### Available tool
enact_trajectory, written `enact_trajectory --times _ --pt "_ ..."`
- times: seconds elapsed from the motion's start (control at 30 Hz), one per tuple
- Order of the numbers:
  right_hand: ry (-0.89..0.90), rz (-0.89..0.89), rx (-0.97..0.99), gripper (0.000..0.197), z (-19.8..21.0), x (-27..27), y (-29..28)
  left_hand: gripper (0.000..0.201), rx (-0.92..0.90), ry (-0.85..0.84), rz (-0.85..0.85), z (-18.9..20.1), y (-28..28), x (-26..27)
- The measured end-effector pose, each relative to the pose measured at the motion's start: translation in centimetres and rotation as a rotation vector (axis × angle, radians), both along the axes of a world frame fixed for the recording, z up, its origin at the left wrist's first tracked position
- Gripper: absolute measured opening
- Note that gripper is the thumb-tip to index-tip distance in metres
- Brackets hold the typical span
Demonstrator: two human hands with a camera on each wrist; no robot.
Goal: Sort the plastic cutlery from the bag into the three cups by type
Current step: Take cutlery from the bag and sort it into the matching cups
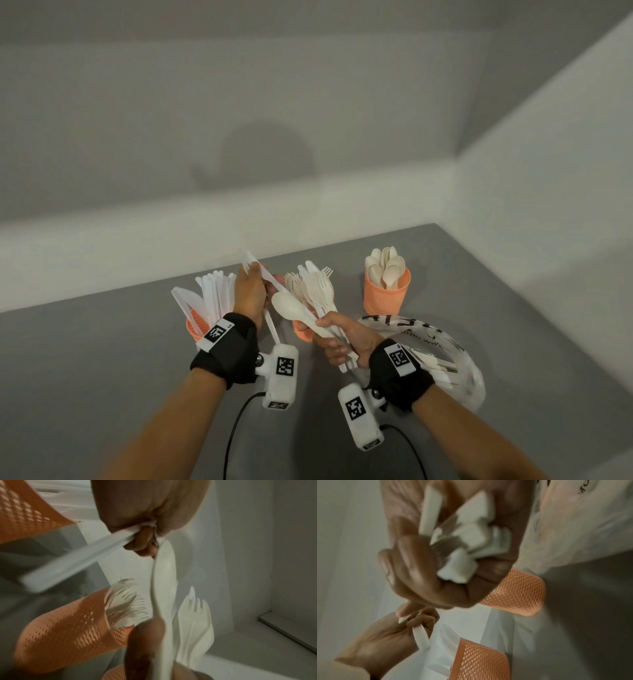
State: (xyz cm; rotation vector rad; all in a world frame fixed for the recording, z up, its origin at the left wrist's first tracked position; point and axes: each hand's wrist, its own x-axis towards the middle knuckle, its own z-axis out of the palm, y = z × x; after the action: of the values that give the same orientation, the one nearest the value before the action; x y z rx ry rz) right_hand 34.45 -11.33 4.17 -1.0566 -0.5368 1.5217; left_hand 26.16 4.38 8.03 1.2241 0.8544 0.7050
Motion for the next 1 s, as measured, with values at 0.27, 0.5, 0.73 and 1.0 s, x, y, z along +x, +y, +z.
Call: enact_trajectory --times 0.27,0.5,0.73,1.0 --pt "-0.023 0.049 -0.066 0.024 0.4 -0.2 -0.3 0.015 0.031 -0.127 0.168 1.3 1.2 0.7" --pt "-0.060 0.020 -0.043 0.024 0.5 0.2 0.1 0.017 0.167 0.112 -0.202 1.0 -0.3 0.5" --pt "-0.059 0.084 -0.044 0.021 0.5 0.2 0.3 0.019 0.164 0.162 -0.324 1.2 -1.9 0.2" --pt "-0.107 0.030 -0.088 0.024 0.5 0.2 0.1 0.021 0.147 0.076 -0.094 1.0 -0.1 0.4"
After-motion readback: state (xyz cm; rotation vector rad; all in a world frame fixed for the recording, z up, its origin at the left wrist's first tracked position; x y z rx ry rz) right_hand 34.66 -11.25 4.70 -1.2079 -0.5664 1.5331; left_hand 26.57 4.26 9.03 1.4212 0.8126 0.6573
